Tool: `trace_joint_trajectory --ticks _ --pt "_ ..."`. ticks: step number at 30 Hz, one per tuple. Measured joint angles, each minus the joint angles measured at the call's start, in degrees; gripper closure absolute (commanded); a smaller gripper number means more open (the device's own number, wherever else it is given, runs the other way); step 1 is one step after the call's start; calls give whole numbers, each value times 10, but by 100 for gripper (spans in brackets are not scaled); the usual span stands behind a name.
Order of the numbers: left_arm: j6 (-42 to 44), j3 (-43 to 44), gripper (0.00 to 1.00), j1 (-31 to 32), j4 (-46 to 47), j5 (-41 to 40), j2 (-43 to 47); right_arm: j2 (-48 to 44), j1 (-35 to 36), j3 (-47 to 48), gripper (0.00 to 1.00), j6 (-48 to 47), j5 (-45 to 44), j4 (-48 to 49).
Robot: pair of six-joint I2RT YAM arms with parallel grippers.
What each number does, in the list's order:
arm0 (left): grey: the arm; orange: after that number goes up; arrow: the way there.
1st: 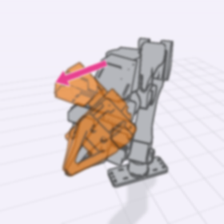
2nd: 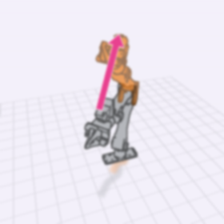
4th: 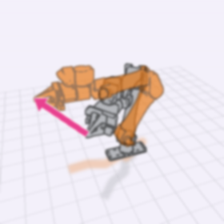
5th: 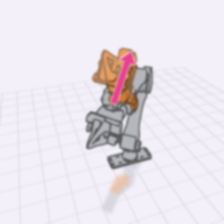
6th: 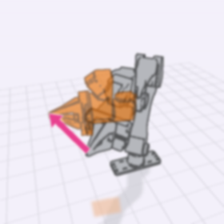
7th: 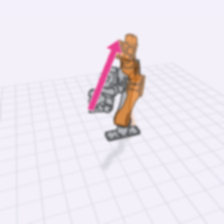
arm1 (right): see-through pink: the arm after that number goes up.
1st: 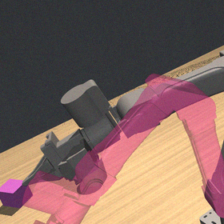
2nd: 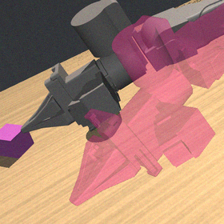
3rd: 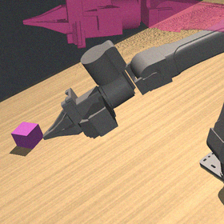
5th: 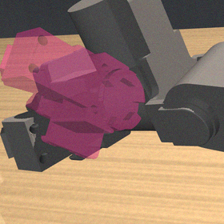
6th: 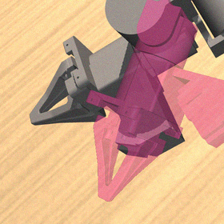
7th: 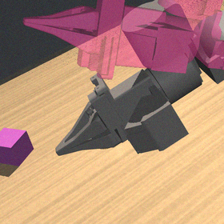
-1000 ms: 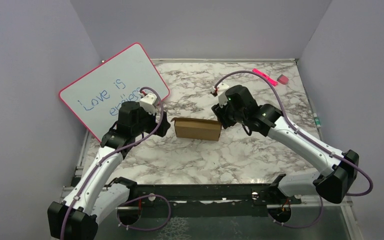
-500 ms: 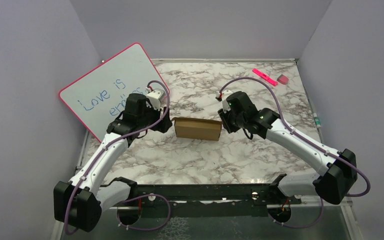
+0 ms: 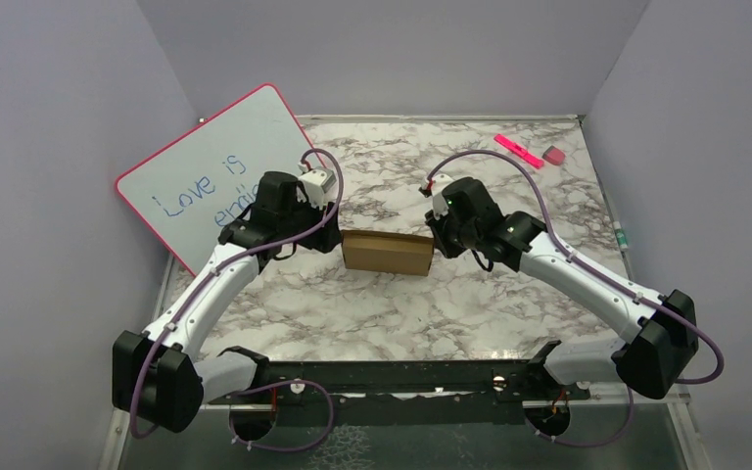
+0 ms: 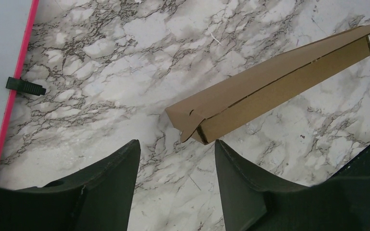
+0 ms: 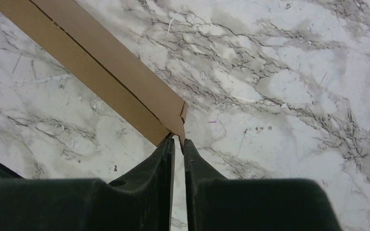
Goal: Fold the paper box
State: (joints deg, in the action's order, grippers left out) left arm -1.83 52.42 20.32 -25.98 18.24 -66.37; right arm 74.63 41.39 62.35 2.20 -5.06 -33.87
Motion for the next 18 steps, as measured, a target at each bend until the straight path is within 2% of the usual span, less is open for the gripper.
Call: trace_joint_trajectory --ticks 6,10,18 --pt "5 9 48 10 -3 4 -16 0 0 0 92 5 4 0" --pt "8 20 56 16 -4 4 -24 0 0 0 94 8 6 2" --pt "26 37 66 19 -10 4 -47 7 0 0 96 10 9 9"
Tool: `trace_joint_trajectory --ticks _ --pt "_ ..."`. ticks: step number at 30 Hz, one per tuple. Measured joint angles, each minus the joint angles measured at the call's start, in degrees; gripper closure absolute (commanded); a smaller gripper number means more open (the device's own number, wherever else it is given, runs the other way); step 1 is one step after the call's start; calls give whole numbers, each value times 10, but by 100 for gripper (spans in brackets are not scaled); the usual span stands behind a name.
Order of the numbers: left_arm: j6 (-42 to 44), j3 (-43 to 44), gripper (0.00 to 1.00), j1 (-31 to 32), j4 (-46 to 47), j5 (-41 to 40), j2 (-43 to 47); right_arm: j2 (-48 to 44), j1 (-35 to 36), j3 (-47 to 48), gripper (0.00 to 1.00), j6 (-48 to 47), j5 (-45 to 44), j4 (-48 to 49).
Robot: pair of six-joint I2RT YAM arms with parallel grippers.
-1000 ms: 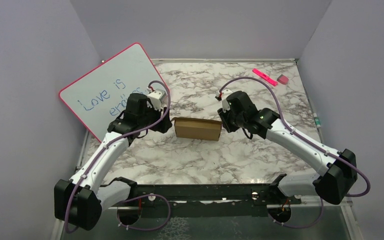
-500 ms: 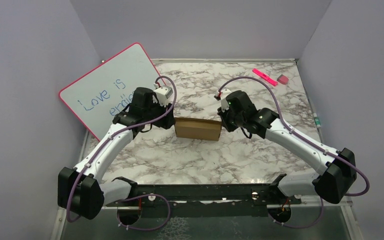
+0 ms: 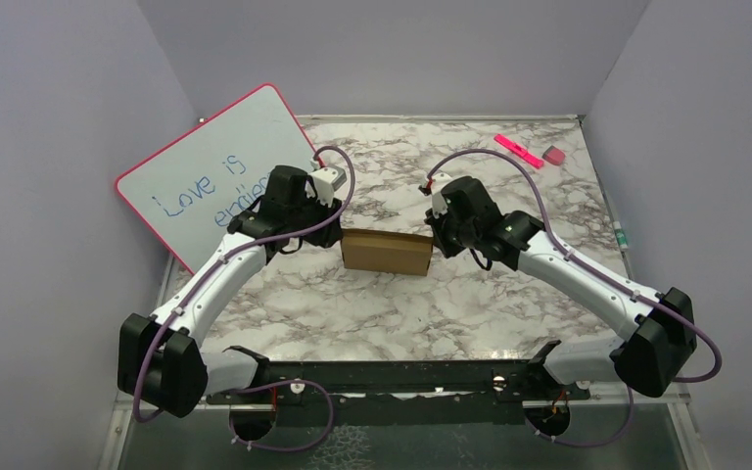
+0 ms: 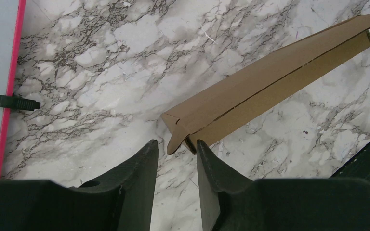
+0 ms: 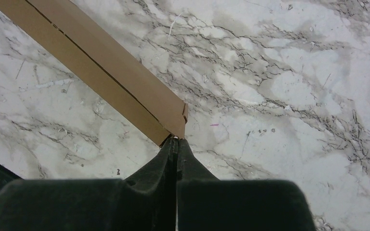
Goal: Fold the paper box
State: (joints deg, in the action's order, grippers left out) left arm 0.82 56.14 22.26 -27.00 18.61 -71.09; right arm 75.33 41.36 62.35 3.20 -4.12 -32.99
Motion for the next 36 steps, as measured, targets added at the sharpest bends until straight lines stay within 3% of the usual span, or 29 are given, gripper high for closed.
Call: trace_joint_trajectory --ticks 13,23,30,36 --pt "4 9 75 14 -11 -2 -12 0 -1 0 97 12 10 1" --pt "0 9 91 19 -15 -17 -12 0 -1 0 98 25 14 2" --pt "-49 13 100 41 -21 -59 -12 0 -5 0 99 67 30 -2" --pt "-94 13 100 55 -19 -99 -12 12 -7 10 99 124 30 -12"
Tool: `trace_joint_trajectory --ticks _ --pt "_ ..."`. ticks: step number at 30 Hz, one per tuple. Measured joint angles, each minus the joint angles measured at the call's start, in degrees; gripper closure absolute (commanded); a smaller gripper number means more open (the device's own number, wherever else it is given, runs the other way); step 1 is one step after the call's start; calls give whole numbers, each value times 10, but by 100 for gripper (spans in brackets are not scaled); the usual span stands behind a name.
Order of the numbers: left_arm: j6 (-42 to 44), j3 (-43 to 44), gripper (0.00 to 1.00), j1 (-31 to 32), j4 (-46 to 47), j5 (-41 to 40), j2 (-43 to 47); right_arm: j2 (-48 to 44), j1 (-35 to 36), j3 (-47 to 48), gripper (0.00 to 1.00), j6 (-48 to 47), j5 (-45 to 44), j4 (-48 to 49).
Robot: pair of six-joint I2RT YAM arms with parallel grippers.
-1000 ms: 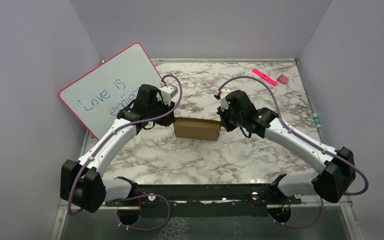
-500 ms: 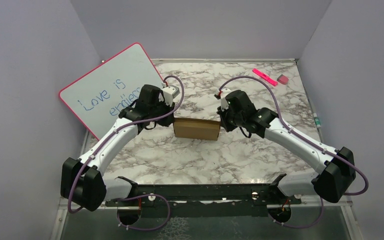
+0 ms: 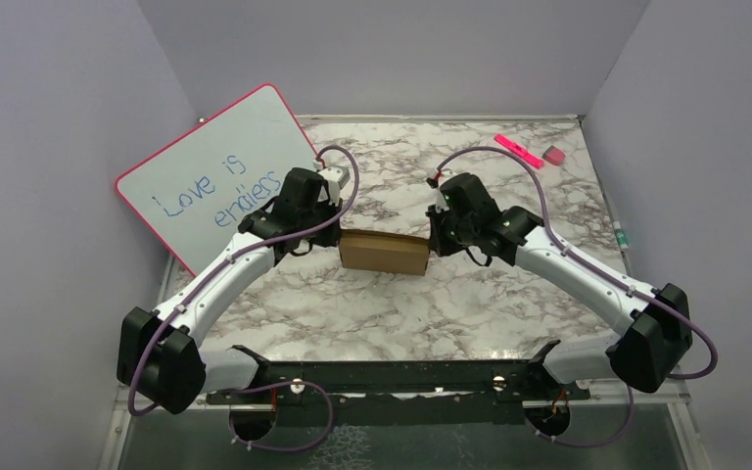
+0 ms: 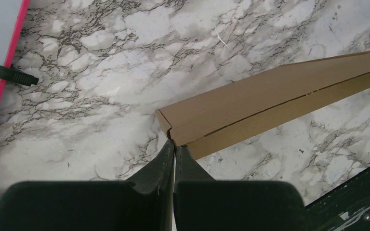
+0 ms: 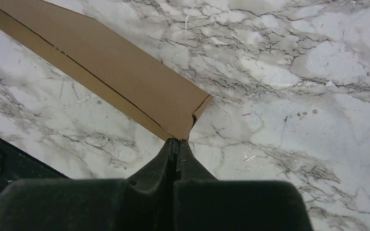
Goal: Fold the paper box
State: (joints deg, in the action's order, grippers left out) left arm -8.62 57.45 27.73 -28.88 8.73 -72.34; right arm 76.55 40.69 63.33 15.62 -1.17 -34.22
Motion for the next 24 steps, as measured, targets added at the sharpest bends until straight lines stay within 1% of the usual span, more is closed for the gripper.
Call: trace_joint_trajectory --ticks 5,12,18,24 --pt "-25 0 100 2 1 -20 0 24 -2 31 99 56 -2 -31" --pt "-43 1 100 10 0 -36 0 29 -2 41 99 115 -11 -51" --pt "-51 1 100 14 0 -42 1 39 -2 61 99 143 -19 -75" --pt "-53 1 100 21 -2 -51 1 62 -2 88 99 150 -26 -100"
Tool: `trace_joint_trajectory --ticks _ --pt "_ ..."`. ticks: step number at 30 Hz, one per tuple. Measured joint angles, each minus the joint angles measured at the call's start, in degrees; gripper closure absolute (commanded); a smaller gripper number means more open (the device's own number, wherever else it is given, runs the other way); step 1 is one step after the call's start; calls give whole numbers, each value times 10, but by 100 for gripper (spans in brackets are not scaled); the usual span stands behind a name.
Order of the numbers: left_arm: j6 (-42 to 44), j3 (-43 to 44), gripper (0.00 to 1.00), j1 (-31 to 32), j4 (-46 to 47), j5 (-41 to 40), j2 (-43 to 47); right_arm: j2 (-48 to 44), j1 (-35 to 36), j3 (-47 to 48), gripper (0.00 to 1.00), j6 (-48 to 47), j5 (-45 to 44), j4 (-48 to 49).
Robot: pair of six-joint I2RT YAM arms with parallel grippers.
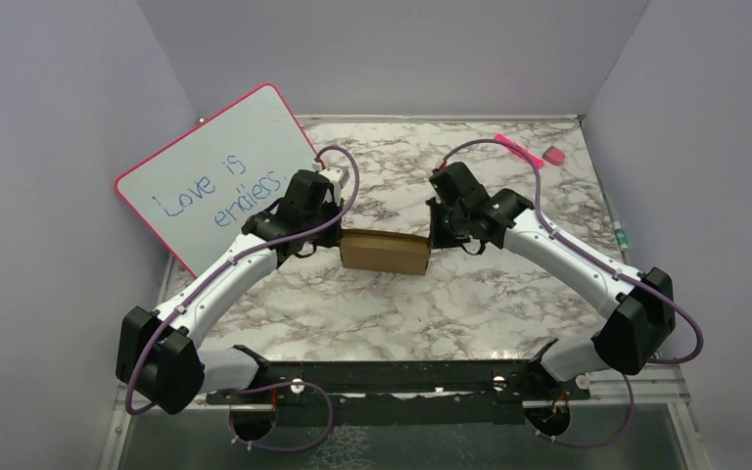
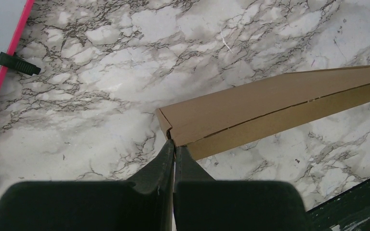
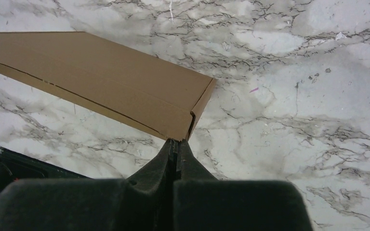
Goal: Fold the paper box
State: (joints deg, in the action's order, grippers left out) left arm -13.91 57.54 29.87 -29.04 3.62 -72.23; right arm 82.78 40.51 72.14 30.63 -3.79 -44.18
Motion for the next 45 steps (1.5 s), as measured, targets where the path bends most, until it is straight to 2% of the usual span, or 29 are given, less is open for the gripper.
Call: trace_joint_trajectory --ticks 17,30,45 --pt "-4 0 100 4 0 -9 0 1 0 -14 99 -8 -14 17" --pt "-44 -2 100 10 2 -23 6 -28 0 -63 99 -32 -16 79" --pt "-73 -27 100 54 12 -108 22 -50 -1 -100 99 -33 -7 123"
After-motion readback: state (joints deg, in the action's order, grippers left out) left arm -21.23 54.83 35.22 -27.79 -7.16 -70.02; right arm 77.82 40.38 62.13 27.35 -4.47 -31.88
